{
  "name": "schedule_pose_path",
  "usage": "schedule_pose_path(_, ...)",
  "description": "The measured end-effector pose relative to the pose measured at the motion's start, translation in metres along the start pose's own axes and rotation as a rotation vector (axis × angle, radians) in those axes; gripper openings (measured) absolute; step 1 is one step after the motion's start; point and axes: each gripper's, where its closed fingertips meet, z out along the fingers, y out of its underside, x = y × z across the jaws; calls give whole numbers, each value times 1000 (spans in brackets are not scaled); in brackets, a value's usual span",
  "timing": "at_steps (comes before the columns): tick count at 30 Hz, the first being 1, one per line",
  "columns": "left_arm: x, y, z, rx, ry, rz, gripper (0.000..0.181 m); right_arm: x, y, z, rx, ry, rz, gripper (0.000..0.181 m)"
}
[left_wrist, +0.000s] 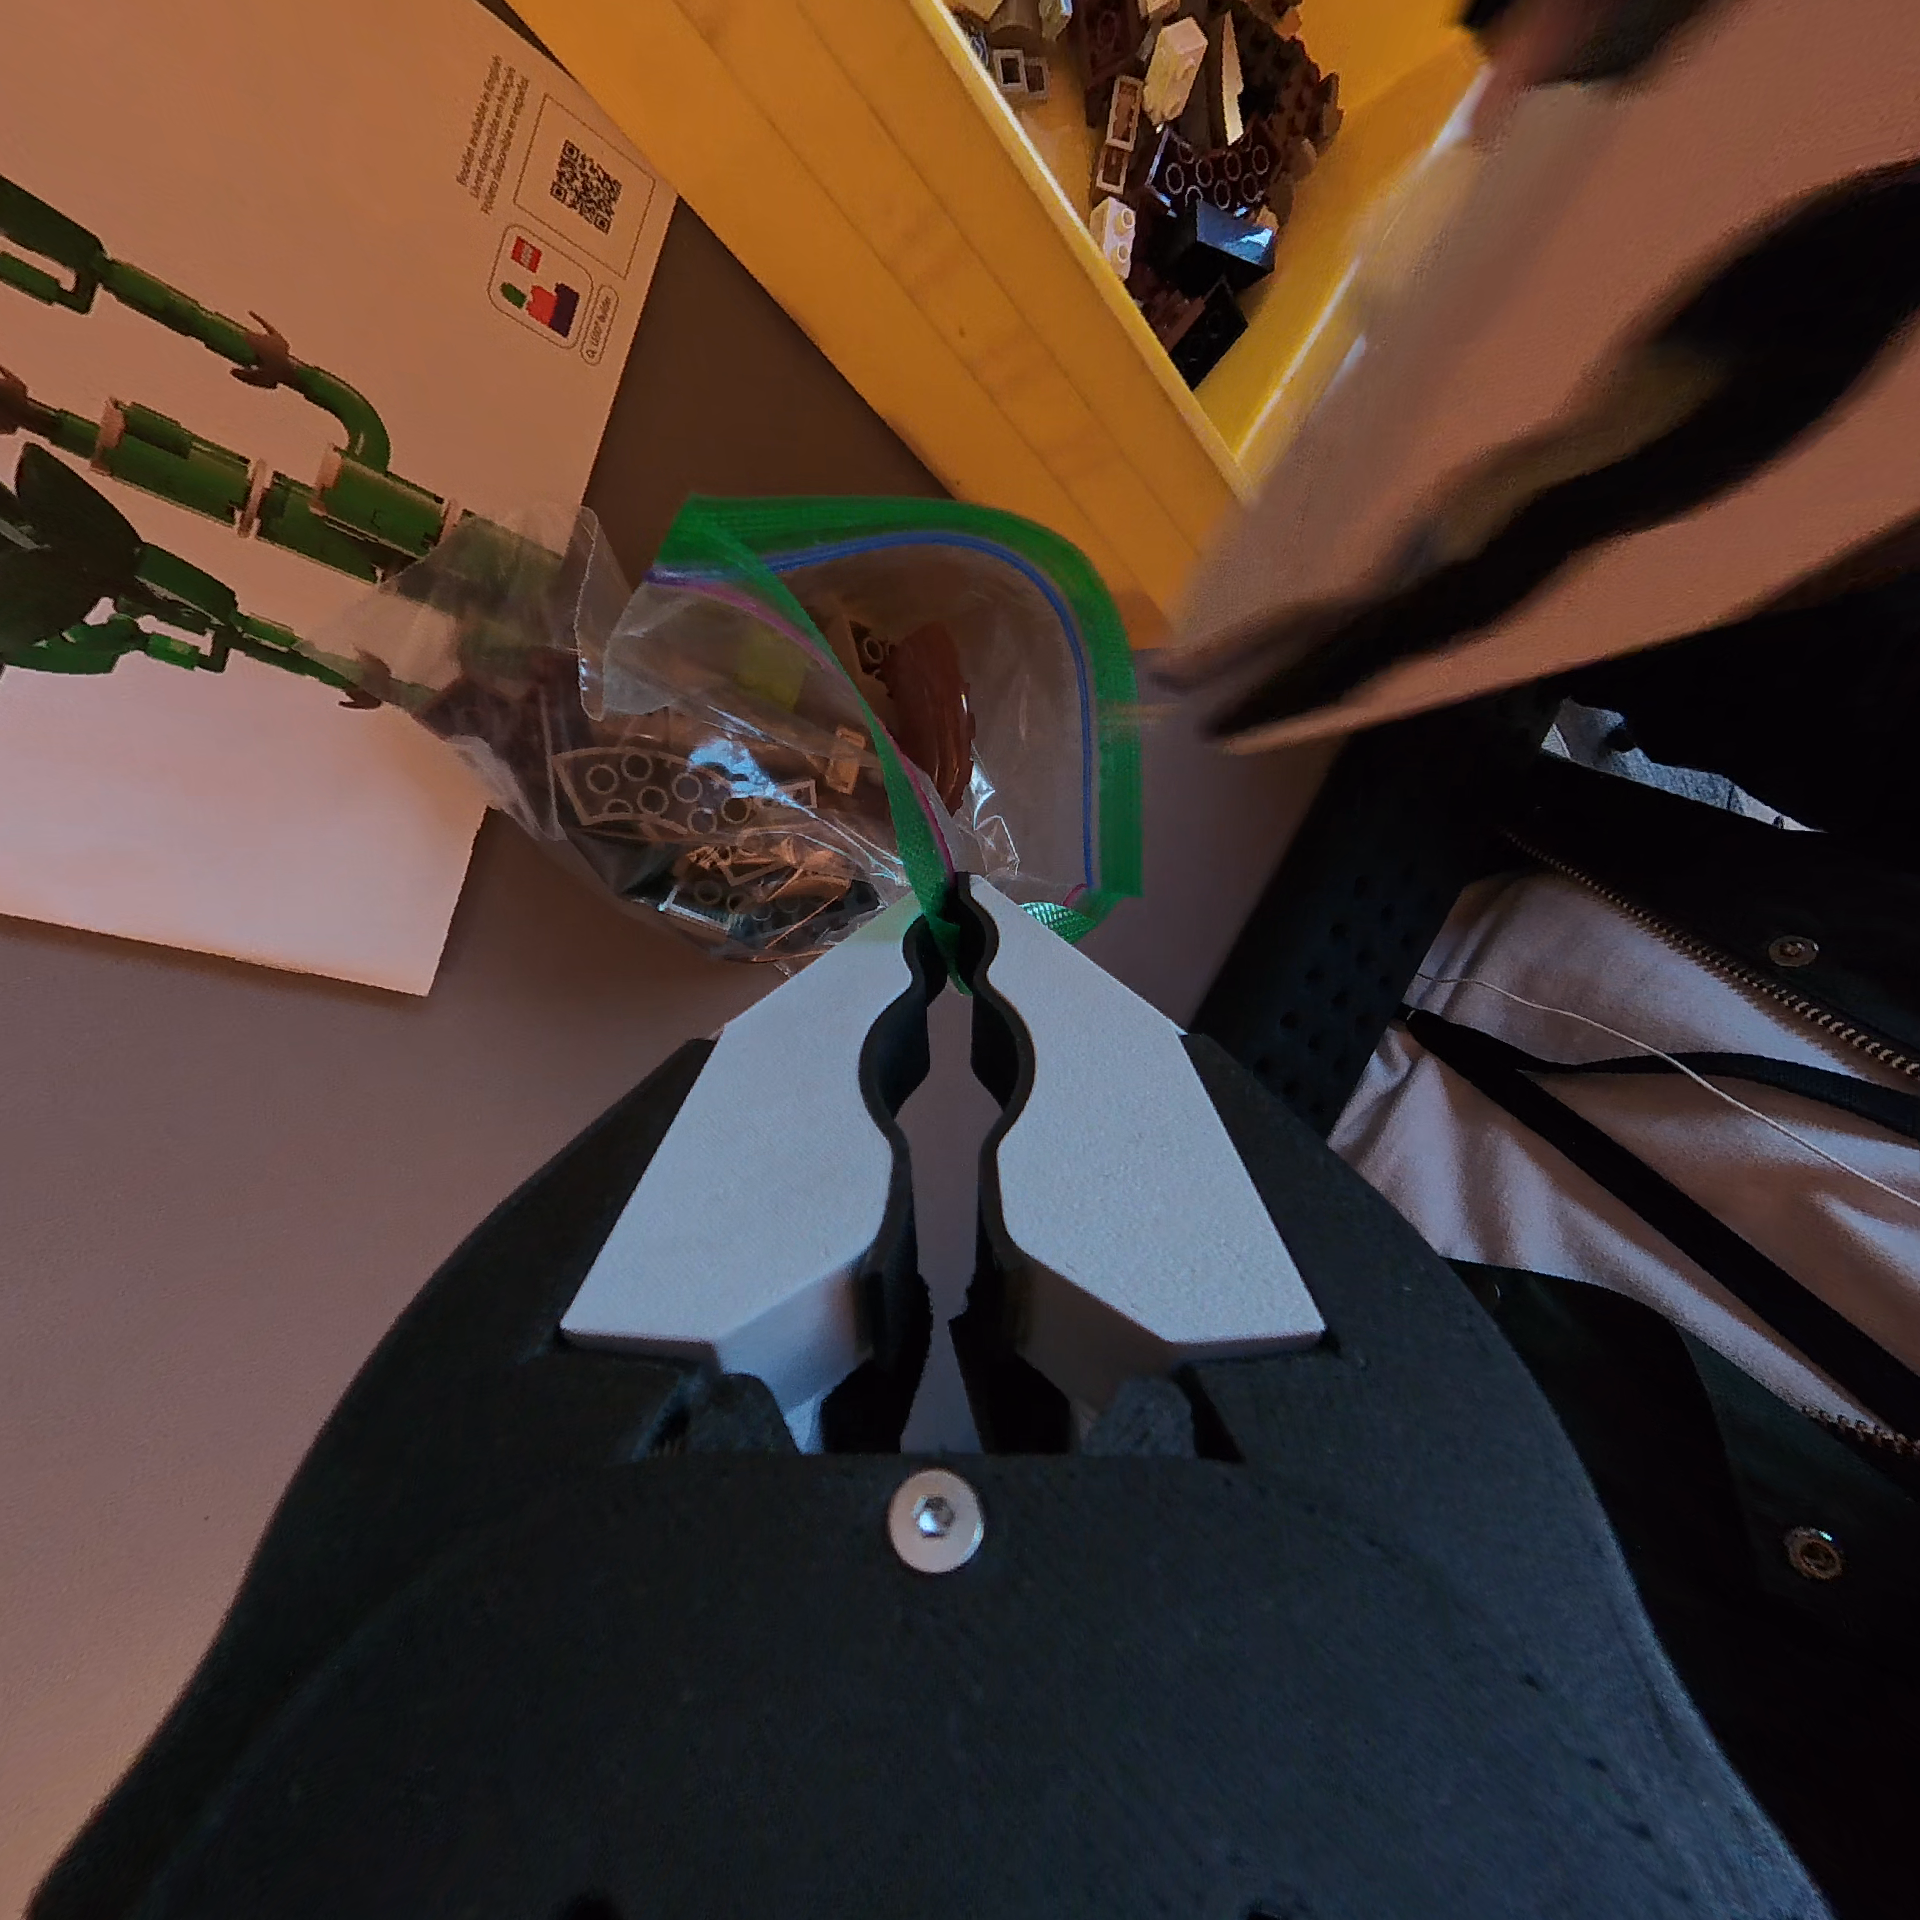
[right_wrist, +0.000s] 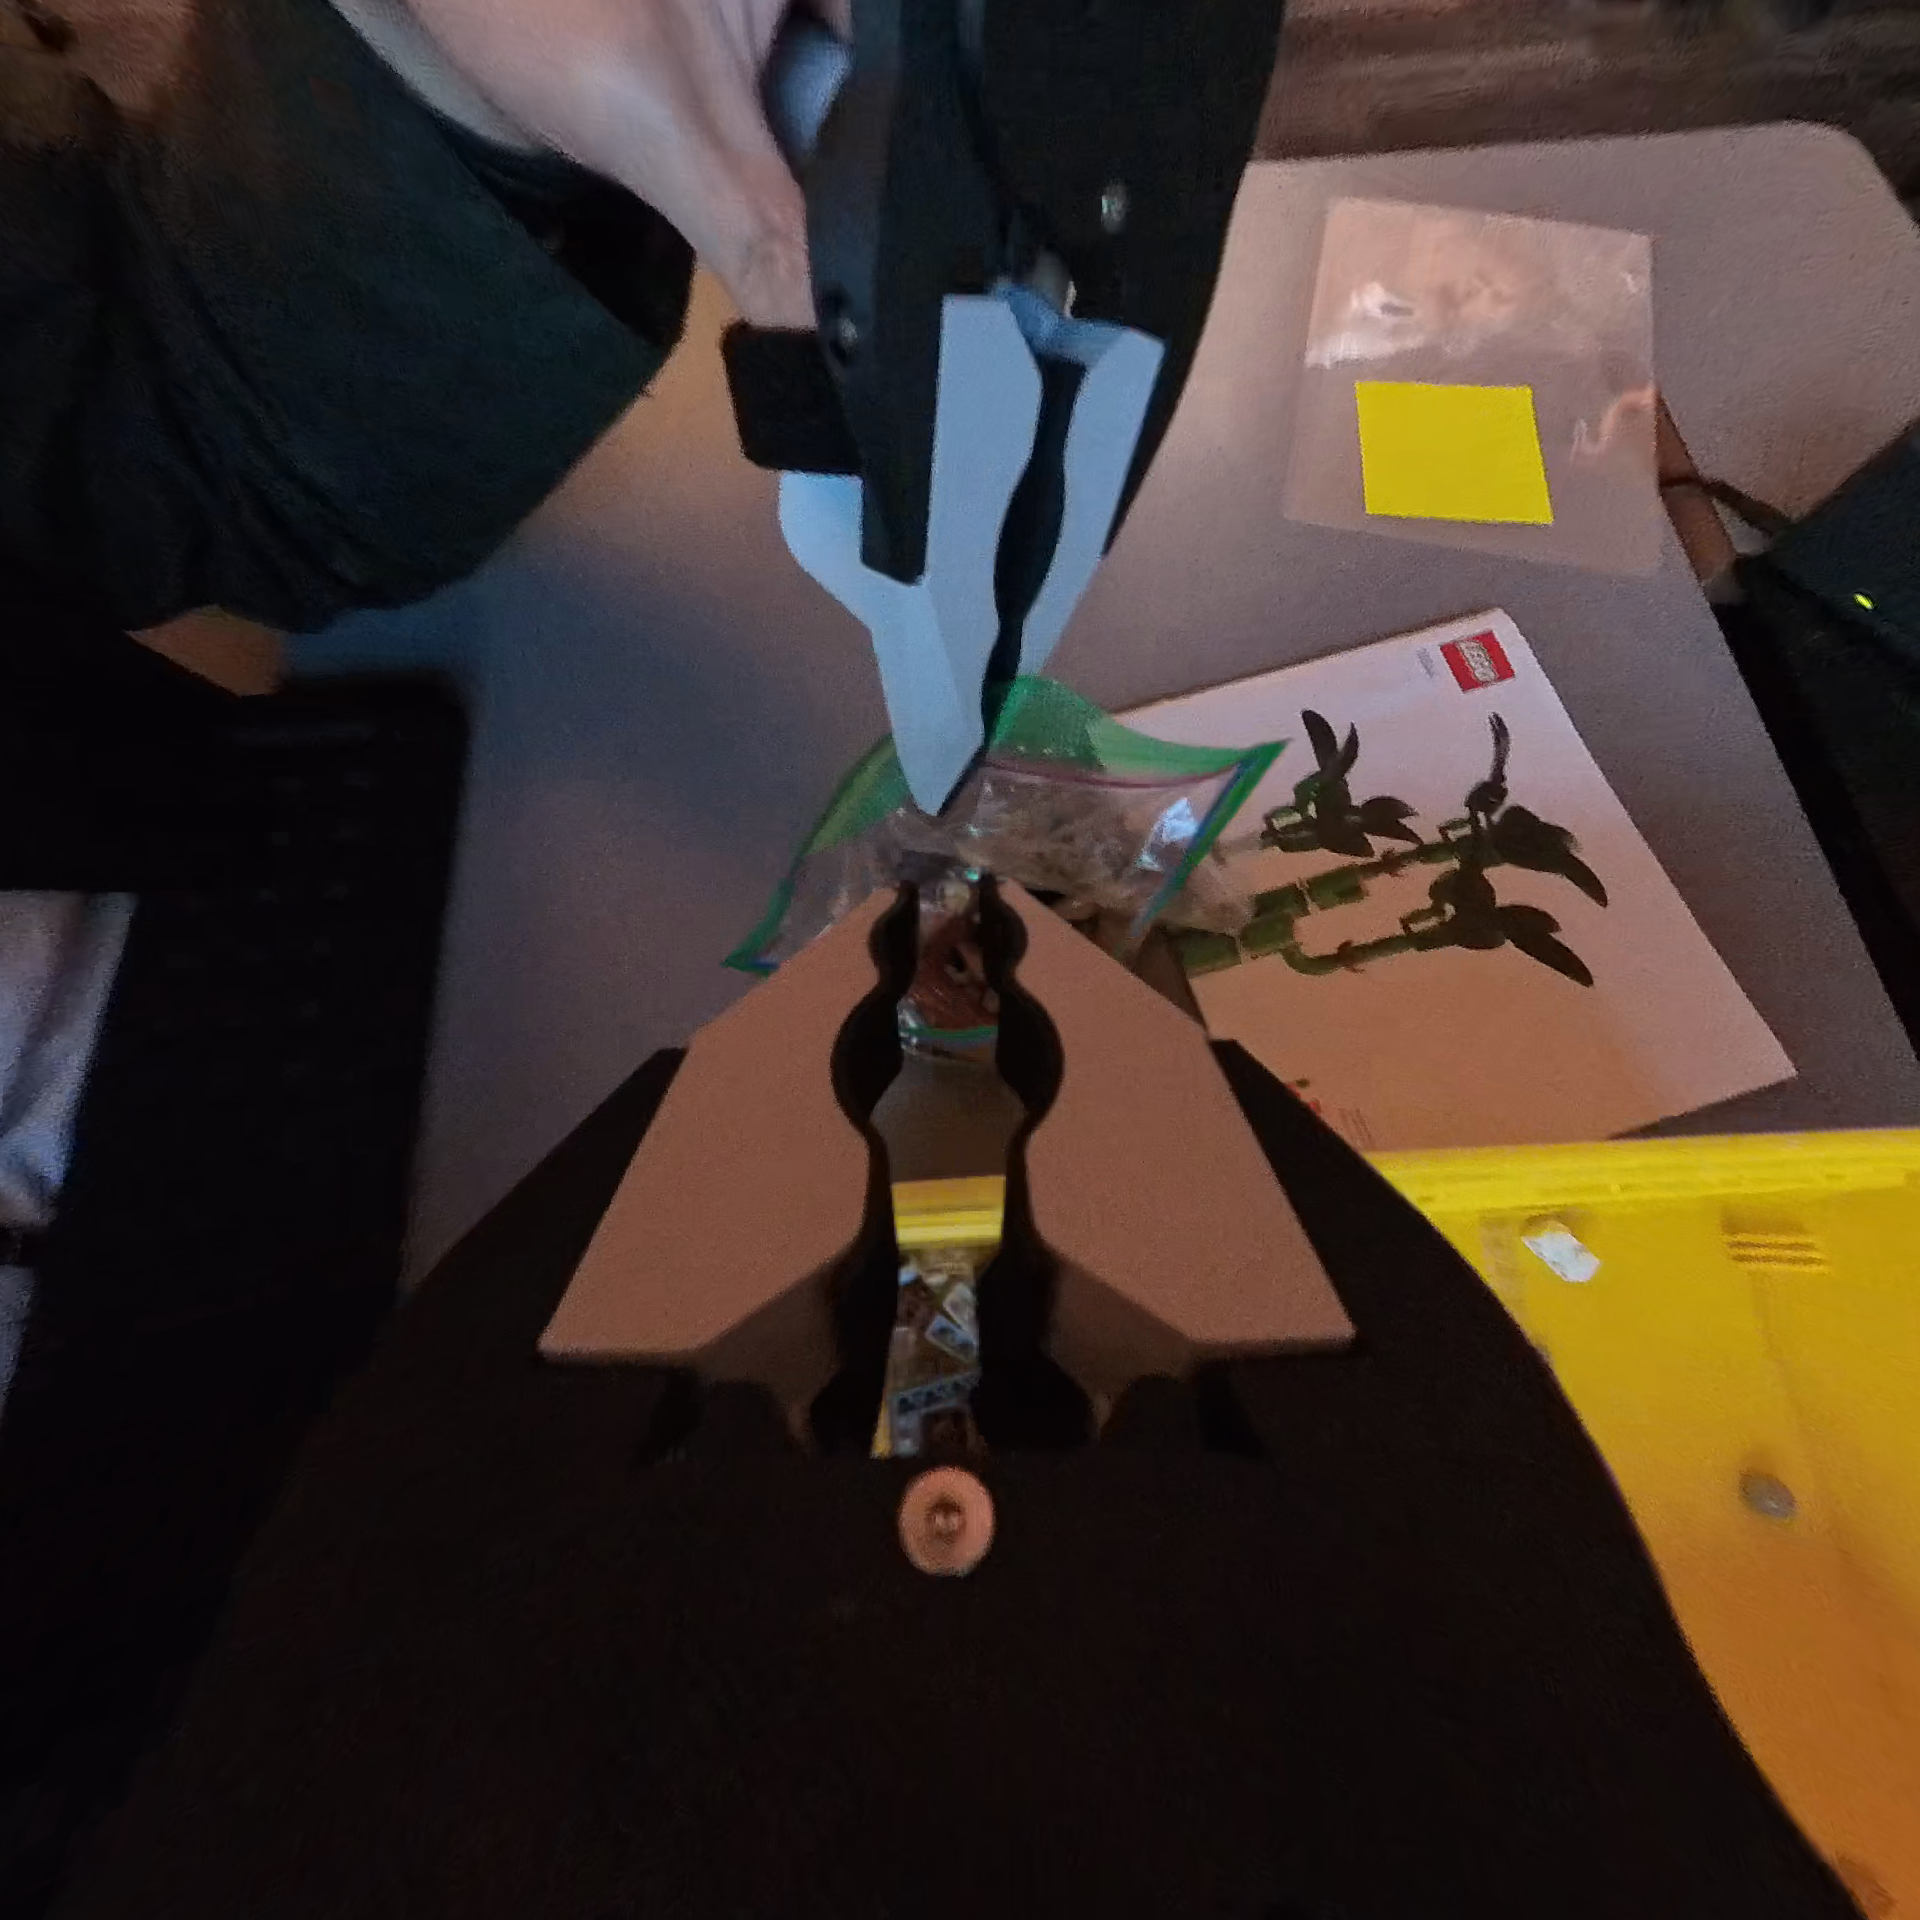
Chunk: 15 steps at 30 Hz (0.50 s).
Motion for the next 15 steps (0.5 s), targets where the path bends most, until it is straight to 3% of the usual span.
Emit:
schedule_pose_path(3,0,0,-1,2,-1,1,0,5,10,2,-44,14,-3,14)
schedule_pose_path(7,-1,0,-1,3,1,-3,0,22,11,-27,-7,67,33,14)
schedule_pose_path(10,-1,0,-1,4,0,-3,0,47,58,-38,-173,143,113,15)
schedule_pose_path(13,-1,0,0,-2,0,-3,0,55,121,-27,-433,129,197,22)
schedule_pose_path(15,-1,1,1,-4,1,-3,0,61,142,-16,-514,145,203,26)
